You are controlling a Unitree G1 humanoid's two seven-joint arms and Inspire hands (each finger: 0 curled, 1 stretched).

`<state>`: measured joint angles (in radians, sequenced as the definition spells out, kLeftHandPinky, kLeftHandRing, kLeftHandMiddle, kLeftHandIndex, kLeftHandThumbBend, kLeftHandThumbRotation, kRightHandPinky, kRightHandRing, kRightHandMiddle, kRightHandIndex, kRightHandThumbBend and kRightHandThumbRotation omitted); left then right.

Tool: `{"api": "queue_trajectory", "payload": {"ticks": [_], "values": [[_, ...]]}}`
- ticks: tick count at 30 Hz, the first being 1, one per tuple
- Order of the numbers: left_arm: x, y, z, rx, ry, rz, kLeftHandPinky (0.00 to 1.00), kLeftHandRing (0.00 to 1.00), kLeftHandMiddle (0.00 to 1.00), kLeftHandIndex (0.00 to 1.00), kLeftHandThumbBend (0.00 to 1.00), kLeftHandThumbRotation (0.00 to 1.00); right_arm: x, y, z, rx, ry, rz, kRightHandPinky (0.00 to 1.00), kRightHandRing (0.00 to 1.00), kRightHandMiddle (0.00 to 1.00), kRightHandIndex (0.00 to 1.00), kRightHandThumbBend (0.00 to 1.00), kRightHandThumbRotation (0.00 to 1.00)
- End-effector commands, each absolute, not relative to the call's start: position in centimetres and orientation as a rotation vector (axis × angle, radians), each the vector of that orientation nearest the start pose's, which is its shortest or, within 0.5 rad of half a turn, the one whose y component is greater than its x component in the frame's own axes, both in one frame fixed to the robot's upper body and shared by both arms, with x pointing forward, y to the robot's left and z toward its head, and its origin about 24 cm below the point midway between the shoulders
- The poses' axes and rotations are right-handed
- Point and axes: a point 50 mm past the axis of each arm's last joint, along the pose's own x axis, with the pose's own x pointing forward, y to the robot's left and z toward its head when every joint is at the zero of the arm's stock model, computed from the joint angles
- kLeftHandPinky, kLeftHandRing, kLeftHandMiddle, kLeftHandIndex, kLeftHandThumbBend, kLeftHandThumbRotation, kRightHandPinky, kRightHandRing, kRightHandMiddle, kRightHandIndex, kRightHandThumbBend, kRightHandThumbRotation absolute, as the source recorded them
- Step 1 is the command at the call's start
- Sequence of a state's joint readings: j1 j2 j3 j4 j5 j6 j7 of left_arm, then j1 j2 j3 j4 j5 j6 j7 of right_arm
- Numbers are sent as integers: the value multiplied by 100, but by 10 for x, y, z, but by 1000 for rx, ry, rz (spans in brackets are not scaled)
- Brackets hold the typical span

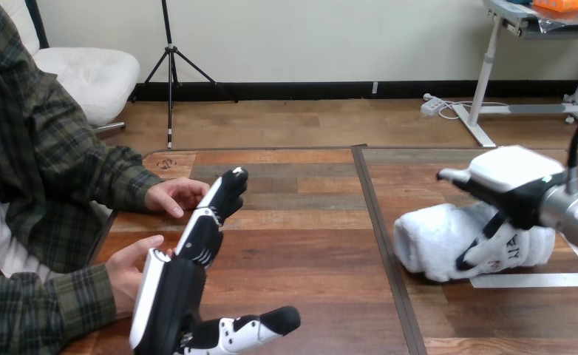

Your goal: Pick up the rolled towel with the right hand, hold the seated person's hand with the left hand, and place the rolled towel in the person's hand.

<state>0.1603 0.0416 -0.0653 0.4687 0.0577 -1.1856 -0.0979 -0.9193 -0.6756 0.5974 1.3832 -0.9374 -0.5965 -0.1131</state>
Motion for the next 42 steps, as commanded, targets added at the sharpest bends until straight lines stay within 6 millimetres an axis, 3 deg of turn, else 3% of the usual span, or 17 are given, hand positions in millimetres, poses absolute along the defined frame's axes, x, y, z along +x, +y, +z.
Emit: {"api": "queue_trajectory", "payload": {"ticks": [1, 12, 33, 42], "values": [[178, 139, 29, 84, -633, -194, 90, 92, 92, 91, 100, 45, 353, -267, 62, -1733, 151, 547, 93, 98, 95, 99, 100, 57], [171, 139, 35, 93, -633, -189, 89, 93, 93, 91, 100, 44, 348, -259, 46, -1717, 166, 577, 95, 98, 95, 100, 100, 69], [156, 140, 47, 113, -650, -172, 87, 91, 93, 91, 100, 44, 339, -252, 26, -1662, 252, 646, 90, 96, 96, 100, 100, 60], [147, 142, 52, 122, -660, -150, 85, 90, 92, 90, 100, 45, 334, -251, 19, -1614, 253, 670, 82, 92, 93, 99, 100, 58]]}}
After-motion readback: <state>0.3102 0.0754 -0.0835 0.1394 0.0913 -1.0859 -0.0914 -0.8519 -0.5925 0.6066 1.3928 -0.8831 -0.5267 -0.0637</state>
